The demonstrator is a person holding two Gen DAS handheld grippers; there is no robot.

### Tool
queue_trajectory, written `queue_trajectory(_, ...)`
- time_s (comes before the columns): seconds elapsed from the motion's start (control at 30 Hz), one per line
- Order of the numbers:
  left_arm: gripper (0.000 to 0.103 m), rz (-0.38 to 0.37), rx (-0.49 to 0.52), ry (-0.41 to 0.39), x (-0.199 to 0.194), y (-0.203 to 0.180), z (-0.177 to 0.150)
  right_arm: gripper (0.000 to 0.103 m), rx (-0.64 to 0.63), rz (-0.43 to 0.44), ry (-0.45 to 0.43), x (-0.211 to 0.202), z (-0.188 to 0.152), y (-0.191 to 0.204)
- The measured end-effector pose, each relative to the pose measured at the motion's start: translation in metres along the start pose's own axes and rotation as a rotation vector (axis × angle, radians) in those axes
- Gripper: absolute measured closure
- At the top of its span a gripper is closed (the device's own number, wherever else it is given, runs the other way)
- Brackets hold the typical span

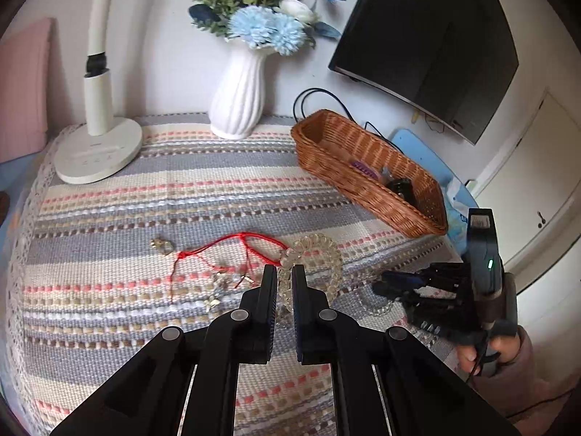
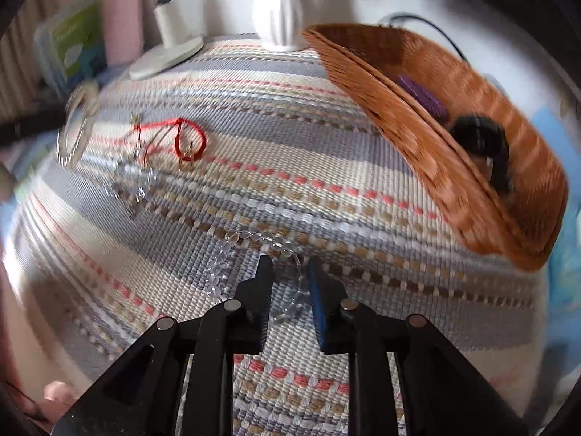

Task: Organize jewelry
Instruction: 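Carry the clear bracelets into the wicker basket and open both grippers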

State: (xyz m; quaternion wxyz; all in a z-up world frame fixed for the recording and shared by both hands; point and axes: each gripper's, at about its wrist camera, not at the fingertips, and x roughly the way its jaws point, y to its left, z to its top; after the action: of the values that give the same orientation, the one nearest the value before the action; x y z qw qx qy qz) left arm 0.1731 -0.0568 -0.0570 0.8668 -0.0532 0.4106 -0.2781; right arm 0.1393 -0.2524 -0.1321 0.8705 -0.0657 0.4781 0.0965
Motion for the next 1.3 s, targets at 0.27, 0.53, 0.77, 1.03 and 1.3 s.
queue_trajectory(0.27,0.095,0.022,0.079,-0.034,0.000,-0.025,0.036,0.095,-0.020,0.082,-0.094,-0.040,0.025,-0.003)
queue_trajectory(0.53,0.095,-0.024,0.147,-0.117,0.016,-0.060,0.111,0.094,0.085,-0.076,-0.353,-0.134,0.087,-0.070)
queue_trajectory(0.77,0.095,-0.048,0.189,-0.050,0.085,-0.089,0.161,0.095,0.207,-0.125,-0.362,-0.117,0.134,-0.129)
queue_trajectory(1.03,0.095,-0.008,0.216,0.071,0.171,-0.098,0.170,0.095,0.280,-0.076,-0.213,-0.030,0.155,-0.155)
queue_trajectory(1.3,0.095,-0.016,0.208,0.133,0.211,-0.094,0.166,0.095,0.318,-0.064,-0.130,0.003,0.143,-0.172)
